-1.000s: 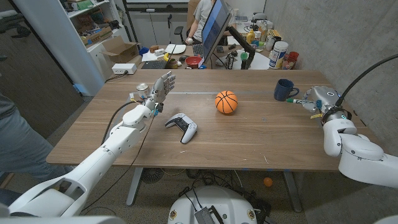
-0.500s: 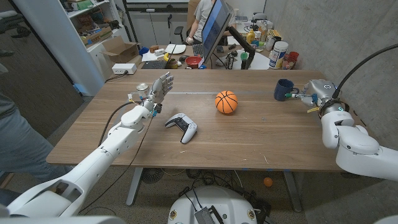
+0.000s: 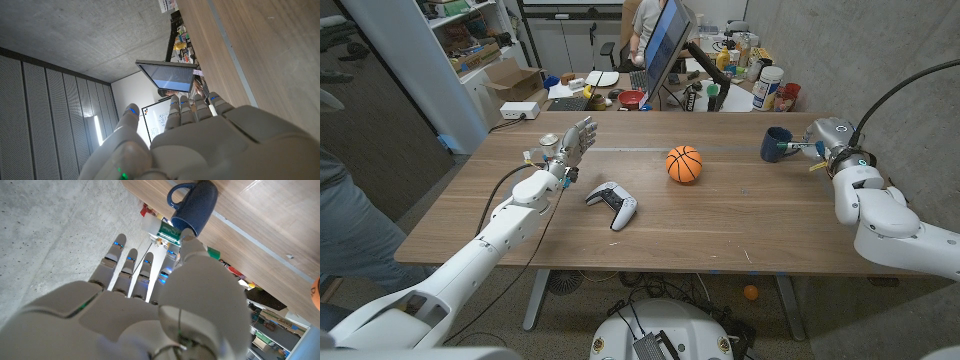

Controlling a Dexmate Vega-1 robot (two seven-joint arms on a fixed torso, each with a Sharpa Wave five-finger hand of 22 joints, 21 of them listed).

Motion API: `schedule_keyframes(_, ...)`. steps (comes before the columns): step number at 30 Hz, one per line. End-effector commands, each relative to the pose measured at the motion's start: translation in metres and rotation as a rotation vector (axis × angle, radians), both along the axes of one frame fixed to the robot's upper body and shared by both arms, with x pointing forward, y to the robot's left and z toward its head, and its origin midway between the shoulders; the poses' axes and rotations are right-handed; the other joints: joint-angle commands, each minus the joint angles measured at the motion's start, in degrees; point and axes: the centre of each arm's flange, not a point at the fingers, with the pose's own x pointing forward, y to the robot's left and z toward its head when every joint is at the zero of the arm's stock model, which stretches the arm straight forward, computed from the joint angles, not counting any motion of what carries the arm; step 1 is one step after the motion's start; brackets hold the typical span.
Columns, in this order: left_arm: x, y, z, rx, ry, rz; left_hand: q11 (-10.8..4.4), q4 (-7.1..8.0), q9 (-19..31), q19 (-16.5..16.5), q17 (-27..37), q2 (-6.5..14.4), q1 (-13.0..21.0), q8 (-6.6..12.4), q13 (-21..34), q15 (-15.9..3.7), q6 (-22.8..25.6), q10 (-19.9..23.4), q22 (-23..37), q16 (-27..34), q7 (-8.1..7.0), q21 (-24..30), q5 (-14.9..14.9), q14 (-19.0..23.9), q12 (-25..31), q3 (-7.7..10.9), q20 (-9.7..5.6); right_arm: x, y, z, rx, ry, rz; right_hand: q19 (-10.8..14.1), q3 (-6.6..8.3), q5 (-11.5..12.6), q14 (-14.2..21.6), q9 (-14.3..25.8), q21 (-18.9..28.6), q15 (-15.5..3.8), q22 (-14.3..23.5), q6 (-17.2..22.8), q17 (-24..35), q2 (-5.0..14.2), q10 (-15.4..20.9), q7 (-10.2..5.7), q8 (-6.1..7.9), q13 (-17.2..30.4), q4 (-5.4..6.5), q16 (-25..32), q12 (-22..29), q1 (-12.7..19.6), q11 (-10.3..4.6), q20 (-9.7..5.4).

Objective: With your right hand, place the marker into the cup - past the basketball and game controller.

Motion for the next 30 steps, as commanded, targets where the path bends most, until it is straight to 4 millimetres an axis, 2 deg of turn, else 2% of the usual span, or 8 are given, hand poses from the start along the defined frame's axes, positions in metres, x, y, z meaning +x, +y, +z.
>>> schedule_keyframes(1, -0.002, 0.005, 0.003, 0.01, -0.001, 0.014, 0.43, 0.03, 0.1, -0.3, 0.2, 0.0, 0.1, 0.18, 0.1, 0.29, 0.4, 0.0, 0.2, 0.2, 0.1, 0.2, 0.3, -0.2, 0.3, 0.29, 0.24, 0.013, -0.001, 0.02, -0.041, 0.0, -0.011, 0.0, -0.17, 0.1, 0.3, 0.1, -0.1, -0.06, 0.3, 8.2, 0.3, 0.73, 0.2, -2.16, 4.41, 0.0, 0.06, 0.4, -0.3, 0.7, -0.03, -0.27)
schedule_keyframes(16, -0.006, 0.01, 0.001, -0.003, -0.003, 0.029, 0.46, 0.02, 0.1, -0.3, 0.2, -0.1, 0.1, 0.19, 0.1, 0.28, 0.5, 0.1, 0.2, 0.2, 0.09, 0.2, 0.3, -0.2, 0.4, 0.3, 0.2, 0.029, 0.003, 0.043, -0.089, 0.026, -0.029, -0.2, -0.15, 0.2, 1.4, 0.0, -0.1, -0.69, 0.3, 8.4, 0.1, 0.71, 0.7, -1.82, 4.63, 0.1, 0.15, 0.4, -0.2, 0.6, -0.38, -0.29)
schedule_keyframes(28, -0.007, 0.012, -0.002, -0.011, 0.0, 0.035, 0.27, 0.01, 0.1, -0.3, 0.2, -0.1, 0.1, 0.19, 0.1, 0.29, 0.5, 0.0, 0.2, 0.2, 0.11, 0.2, 0.3, -0.2, 0.3, 0.3, 0.15, 0.041, 0.008, 0.062, -0.129, 0.008, -0.036, 0.0, -0.13, 0.3, 0.4, -0.2, 0.0, -0.08, 0.3, 8.6, 0.0, 0.68, 0.8, -1.77, 4.77, 0.0, 0.22, -0.2, -0.3, 0.5, -0.42, -0.3)
schedule_keyframes(30, -0.007, 0.013, -0.003, -0.013, 0.0, 0.037, 0.31, 0.01, 0.1, -0.3, 0.2, -0.1, 0.1, 0.17, 0.1, 0.33, 0.5, 0.0, 0.2, 0.2, 0.13, 0.2, 0.3, -0.3, 0.3, 0.3, 0.14, 0.043, 0.009, 0.065, -0.14, 0.006, -0.035, 0.0, -0.11, 0.3, 0.4, -0.2, 0.0, -0.06, 0.3, 8.6, 0.0, 0.66, 0.8, -1.78, 4.79, 0.0, 0.2, -0.3, -0.3, 0.6, -0.81, -0.32)
